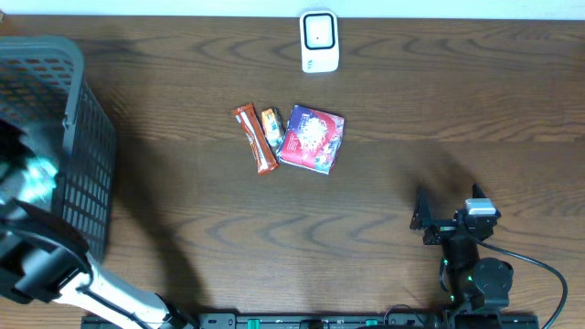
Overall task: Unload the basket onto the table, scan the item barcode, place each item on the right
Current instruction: 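Carry the green packet out and set it left of the red bar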
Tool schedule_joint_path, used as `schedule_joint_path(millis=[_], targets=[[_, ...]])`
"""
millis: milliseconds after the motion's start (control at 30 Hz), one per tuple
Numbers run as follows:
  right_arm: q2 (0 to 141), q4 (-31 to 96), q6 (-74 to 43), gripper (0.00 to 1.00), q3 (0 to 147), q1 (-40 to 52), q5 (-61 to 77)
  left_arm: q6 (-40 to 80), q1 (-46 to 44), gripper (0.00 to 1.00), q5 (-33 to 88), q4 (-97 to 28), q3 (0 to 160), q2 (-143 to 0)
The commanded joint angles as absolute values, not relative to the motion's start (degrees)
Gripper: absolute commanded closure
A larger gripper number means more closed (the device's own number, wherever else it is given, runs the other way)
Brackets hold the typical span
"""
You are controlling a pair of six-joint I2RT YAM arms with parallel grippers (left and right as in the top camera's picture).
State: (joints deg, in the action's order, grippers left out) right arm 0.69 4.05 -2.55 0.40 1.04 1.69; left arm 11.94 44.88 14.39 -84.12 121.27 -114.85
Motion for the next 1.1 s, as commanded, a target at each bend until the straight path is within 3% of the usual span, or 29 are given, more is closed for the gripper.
schedule_joint_path(millis=[0, 133, 300, 500, 600, 867, 1067], targets=[[0.4, 4.3, -3.2, 0.01, 0.3, 1.8, 2.0, 11.7, 44.7, 0.93, 21.8, -84.2, 130.9, -108.4], [0.4, 4.3, -3.2, 0.01, 0.3, 1.8, 2.0, 12.7, 44.7, 0.93, 31.7, -80.4, 137.5, -102.0], [0.4, 4.3, -3.2, 0.01, 0.3, 1.8, 2.0, 15.1, 42.3, 0.93, 56.1, -77.9, 139.7, -97.9], [0.4, 4.3, -3.2, 0.01, 0.3, 1.8, 2.0, 10.8, 28.0, 0.93, 58.3, -79.2, 139.7, -98.4], [0.4, 4.3, -3.2, 0.01, 0.3, 1.8, 2.0, 8.1, 17.6, 0.93, 52.4, -79.7, 139.7, -99.3], [0.4, 4.3, -3.2, 0.01, 0.3, 1.8, 2.0, 8.2, -8.6, 0.93, 17.0, -85.0, 138.4, -105.0], [0.4, 4.3, -3.2, 0.01, 0.3, 1.8, 2.0, 10.7, -19.0, 0.93, 4.8, -84.8, 135.6, -112.9]])
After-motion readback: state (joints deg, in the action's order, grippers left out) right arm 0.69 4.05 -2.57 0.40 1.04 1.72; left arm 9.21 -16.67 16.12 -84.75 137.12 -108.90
